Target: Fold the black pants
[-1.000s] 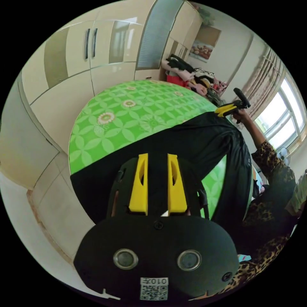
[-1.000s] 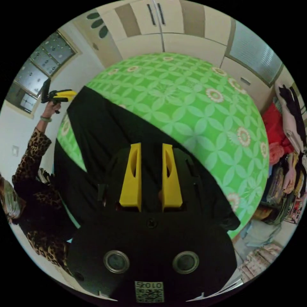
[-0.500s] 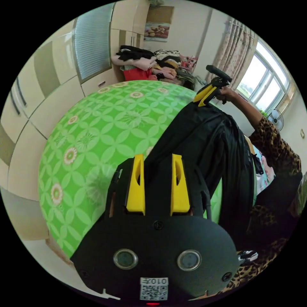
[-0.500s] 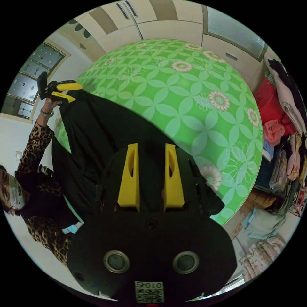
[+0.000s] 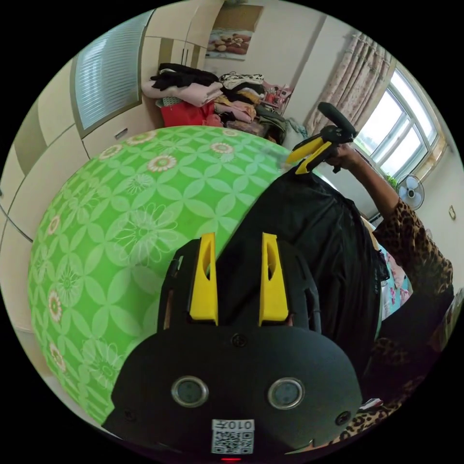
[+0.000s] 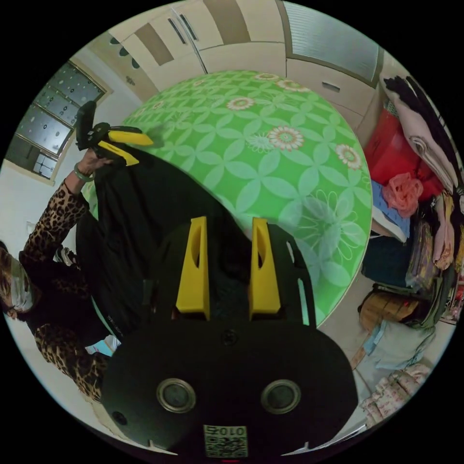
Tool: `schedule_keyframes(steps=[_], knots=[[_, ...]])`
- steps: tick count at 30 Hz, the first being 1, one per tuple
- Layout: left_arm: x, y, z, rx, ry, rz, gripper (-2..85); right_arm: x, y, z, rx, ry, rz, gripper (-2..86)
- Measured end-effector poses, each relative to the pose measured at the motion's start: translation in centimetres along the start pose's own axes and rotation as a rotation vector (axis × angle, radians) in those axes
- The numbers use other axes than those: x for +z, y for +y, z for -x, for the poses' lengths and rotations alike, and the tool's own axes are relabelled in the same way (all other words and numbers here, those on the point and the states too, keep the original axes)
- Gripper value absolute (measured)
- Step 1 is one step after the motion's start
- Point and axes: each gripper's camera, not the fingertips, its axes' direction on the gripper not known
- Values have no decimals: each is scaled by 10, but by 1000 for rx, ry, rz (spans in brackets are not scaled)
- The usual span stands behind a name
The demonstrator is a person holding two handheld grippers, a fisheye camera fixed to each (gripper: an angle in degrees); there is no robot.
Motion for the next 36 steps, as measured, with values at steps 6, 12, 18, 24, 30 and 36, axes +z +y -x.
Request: schedule_keyframes(steps=[6, 12, 18, 24, 30, 36], knots=[[26, -9, -10, 41, -40, 71, 120, -2, 26, -15, -27, 23, 94, 141], [28, -10, -15, 38, -116, 65, 52, -1, 42, -17, -50, 145, 147, 98], [21, -13, -13, -12, -98, 59, 1, -49, 59, -39, 65, 18, -52, 33], [-14, -11, -6, -87, -20, 10, -4, -74, 79, -44, 140, 3, -31, 25], [-64, 2, -37, -71, 23, -67, -4, -116, 124, -20, 75, 26, -109, 23], [-123, 30, -110, 31, 39, -116, -4, -166, 206, 13, -50, 0, -276, 23]])
